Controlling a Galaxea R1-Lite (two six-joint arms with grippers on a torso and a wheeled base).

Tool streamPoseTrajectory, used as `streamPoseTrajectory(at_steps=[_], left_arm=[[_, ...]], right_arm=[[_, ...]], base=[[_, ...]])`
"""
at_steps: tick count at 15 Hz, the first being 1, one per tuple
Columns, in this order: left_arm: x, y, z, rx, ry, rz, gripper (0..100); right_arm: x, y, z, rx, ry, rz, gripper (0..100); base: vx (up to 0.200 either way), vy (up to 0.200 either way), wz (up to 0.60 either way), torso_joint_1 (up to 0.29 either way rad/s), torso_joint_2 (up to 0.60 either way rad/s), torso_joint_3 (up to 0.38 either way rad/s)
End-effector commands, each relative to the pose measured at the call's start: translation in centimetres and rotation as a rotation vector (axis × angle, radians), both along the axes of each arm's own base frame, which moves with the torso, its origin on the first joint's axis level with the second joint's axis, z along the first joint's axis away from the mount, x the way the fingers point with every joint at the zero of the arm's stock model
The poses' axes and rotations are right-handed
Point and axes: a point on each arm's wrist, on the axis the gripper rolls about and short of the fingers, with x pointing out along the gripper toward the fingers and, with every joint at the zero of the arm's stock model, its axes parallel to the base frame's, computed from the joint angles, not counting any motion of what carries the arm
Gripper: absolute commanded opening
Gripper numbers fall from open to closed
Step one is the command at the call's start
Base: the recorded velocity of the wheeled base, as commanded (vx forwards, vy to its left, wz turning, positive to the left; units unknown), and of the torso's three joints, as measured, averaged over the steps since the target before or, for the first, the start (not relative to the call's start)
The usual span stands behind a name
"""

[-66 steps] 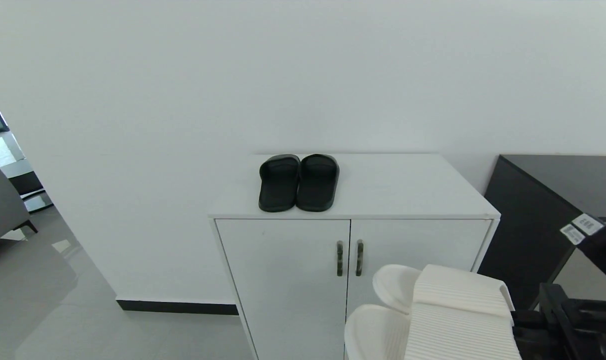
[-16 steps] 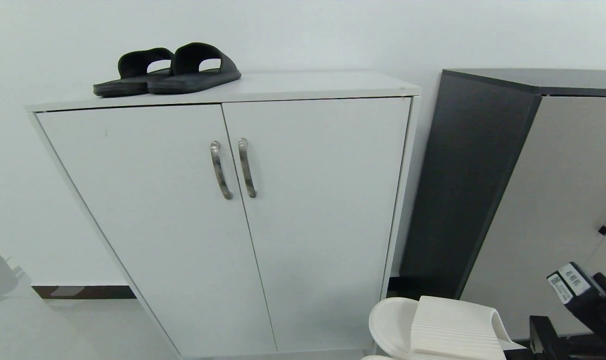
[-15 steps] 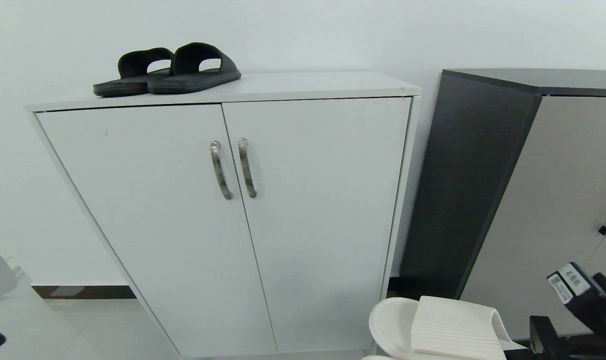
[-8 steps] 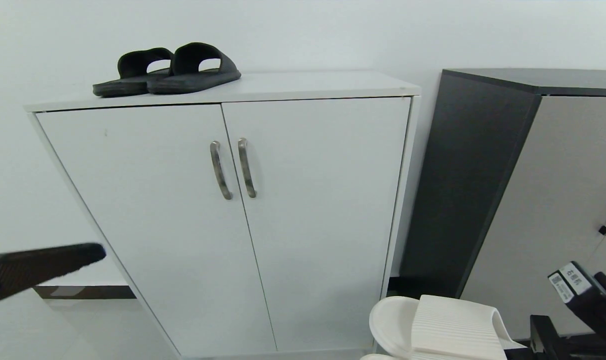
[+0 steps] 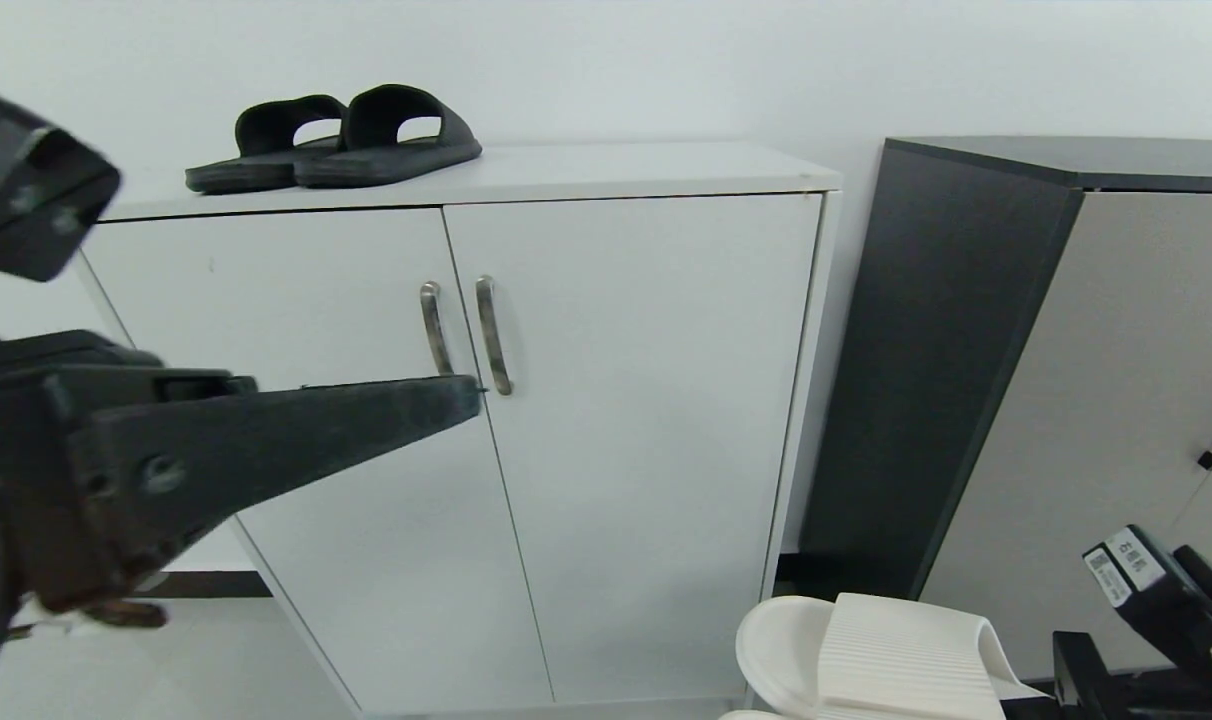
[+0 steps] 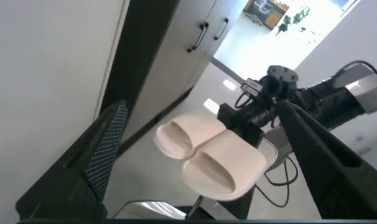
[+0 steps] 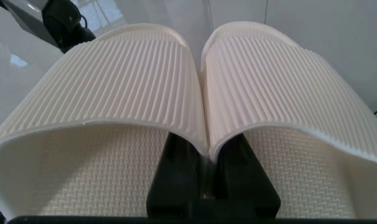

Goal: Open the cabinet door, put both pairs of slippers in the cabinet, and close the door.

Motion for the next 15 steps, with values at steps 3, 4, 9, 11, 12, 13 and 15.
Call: streamPoseTrajectory(at_steps=[3, 4, 9, 11, 12, 13, 15], left_arm=[[5.4, -1.0, -1.0, 0.015, 0.012, 0.092, 100], [5.8, -0.5, -1.0, 0.014, 0.010, 0.117, 100], [6.8, 1.6, -0.4, 0.005, -0.005, 0.201, 100], [7.8, 1.9, -0.7, 0.011, 0.007, 0.229, 100], [8.4, 1.9, -1.1, 0.019, 0.021, 0.233, 100], [8.9, 1.7, -1.6, 0.042, 0.020, 0.234, 100], [10.0, 1.5, -2.5, 0.086, 0.017, 0.256, 100]], right_arm=[[0.0, 0.0, 0.0, 0.002, -0.001, 0.000, 0], [0.0, 0.0, 0.0, 0.003, -0.002, -0.001, 0], [0.0, 0.0, 0.1, 0.007, -0.007, 0.000, 0], [0.0, 0.0, 0.1, 0.006, -0.008, 0.001, 0], [0.0, 0.0, 0.1, 0.007, -0.007, 0.000, 0], [0.0, 0.0, 0.1, 0.007, -0.007, 0.000, 0], [0.0, 0.0, 0.1, 0.007, -0.007, 0.000, 0]], base=[[0.000, 0.000, 0.00, 0.000, 0.00, 0.000], [0.000, 0.000, 0.00, 0.000, 0.00, 0.000], [0.000, 0.000, 0.00, 0.000, 0.00, 0.000], [0.000, 0.000, 0.00, 0.000, 0.00, 0.000], [0.000, 0.000, 0.00, 0.000, 0.00, 0.000], [0.000, 0.000, 0.00, 0.000, 0.00, 0.000], [0.000, 0.000, 0.00, 0.000, 0.00, 0.000]])
